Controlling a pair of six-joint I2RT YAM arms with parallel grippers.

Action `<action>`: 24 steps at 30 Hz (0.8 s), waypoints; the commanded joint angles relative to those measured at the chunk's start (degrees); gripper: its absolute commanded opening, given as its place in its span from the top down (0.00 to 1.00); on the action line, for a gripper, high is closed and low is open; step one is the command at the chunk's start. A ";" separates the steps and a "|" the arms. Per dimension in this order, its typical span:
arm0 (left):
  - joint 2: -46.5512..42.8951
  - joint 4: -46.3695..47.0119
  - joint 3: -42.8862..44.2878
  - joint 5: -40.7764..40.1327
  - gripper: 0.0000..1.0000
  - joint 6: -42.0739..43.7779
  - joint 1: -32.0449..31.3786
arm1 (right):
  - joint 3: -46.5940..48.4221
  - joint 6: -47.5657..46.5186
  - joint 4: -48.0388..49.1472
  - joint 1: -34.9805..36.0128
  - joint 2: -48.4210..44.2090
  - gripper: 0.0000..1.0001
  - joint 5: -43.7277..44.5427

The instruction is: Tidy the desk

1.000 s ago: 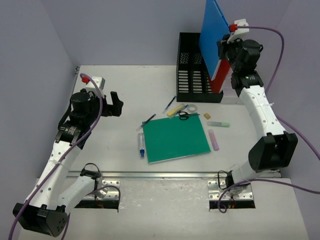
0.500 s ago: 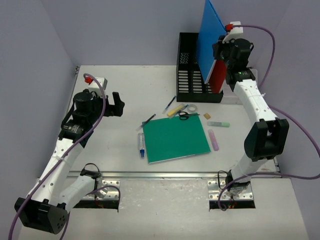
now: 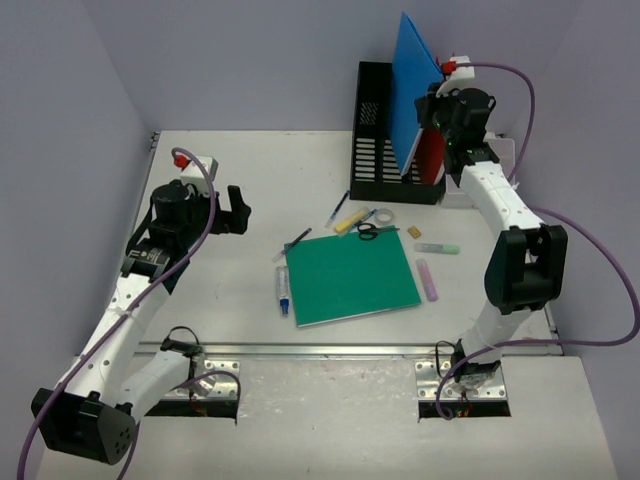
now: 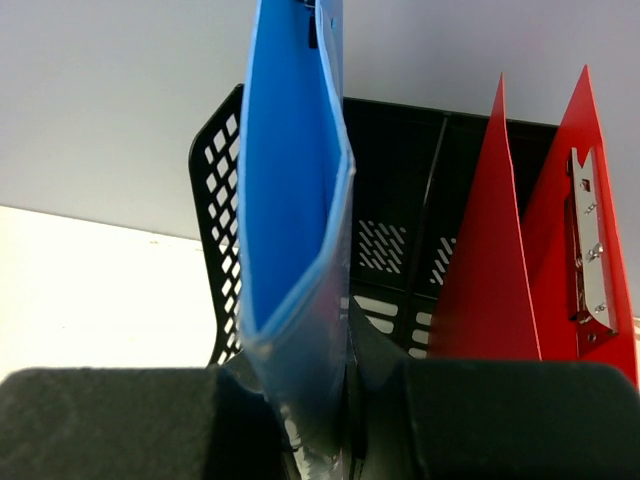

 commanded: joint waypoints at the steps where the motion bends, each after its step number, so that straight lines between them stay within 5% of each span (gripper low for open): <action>1: 0.13 2.98 -0.14 0.46 0.00 0.59 0.14 | -0.94 0.84 9.72 0.08 0.40 1.00 -2.21; 13: 0.66 3.51 -0.94 1.16 0.00 0.76 0.14 | -12.14 -3.65 10.25 0.69 -1.52 1.00 -1.60; 21: 0.18 3.16 -4.22 4.56 0.00 0.41 0.14 | -10.84 -5.84 4.86 0.69 0.06 0.98 -2.22; 24: -0.83 3.51 -6.64 7.21 0.00 2.77 0.05 | -10.06 -4.96 3.84 0.69 -0.28 0.61 -3.58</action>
